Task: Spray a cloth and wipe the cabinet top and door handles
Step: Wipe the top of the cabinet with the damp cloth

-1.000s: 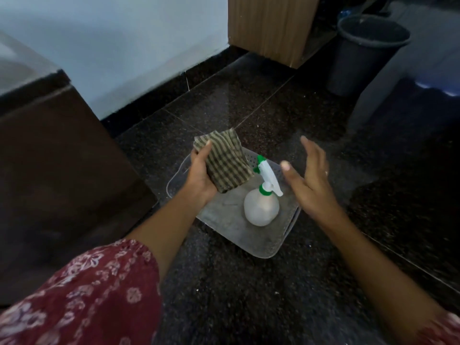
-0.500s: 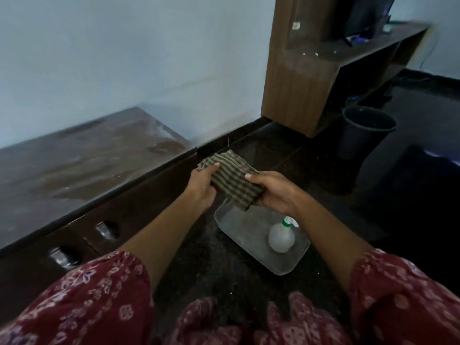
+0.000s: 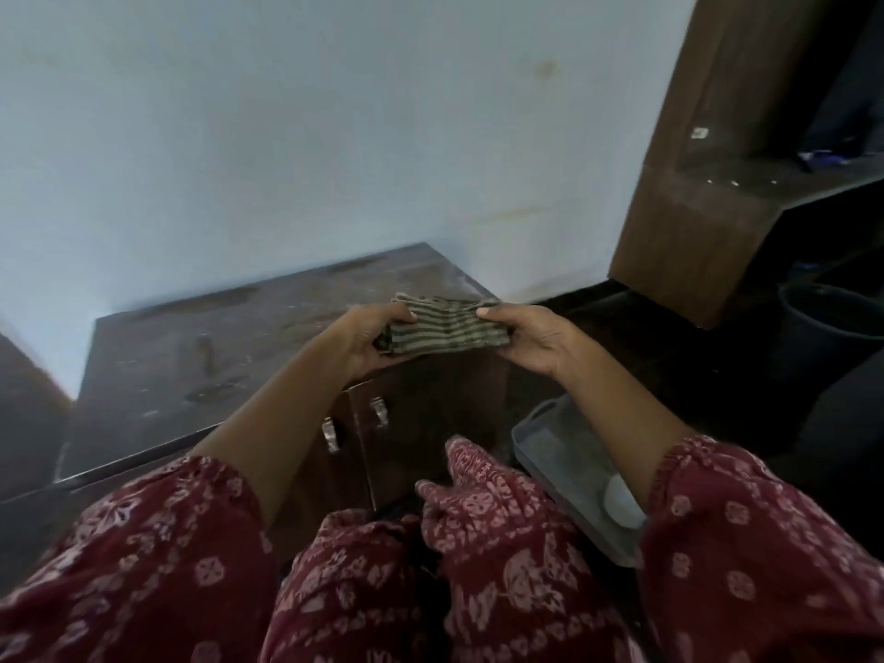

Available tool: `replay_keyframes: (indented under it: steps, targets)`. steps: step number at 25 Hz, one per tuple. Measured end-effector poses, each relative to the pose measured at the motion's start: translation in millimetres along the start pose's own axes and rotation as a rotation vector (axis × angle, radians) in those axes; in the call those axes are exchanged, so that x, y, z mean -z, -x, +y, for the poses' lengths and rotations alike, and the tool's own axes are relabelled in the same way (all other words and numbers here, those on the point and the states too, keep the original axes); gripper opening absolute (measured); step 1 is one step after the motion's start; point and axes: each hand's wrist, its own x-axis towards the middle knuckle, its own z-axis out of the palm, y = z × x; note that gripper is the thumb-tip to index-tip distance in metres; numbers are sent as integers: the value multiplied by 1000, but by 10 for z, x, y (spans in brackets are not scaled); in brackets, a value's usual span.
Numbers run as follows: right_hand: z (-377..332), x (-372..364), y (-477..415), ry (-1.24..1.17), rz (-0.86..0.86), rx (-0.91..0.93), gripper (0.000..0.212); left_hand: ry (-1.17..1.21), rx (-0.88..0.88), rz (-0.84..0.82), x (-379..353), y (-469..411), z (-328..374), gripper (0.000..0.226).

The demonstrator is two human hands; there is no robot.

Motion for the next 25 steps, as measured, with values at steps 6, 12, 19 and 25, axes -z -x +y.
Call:
replay_keyframes:
  steps: [6,12,19,25]
  targets:
    - [343,-654,-353,-299,-188,113,24,315,-106,192,424,168,14,25]
    - [857,-1157,-738,-232,-190,-172,14,482,-122,324,885,206,0,23]
    - [1063,-1542,-1127,-155,-108,-205,32,339,-365,515,1622,68,-119,38]
    - [1024,-1805,-1432,97,-314,-286,33,327,-455,361,2100,-70,67,27]
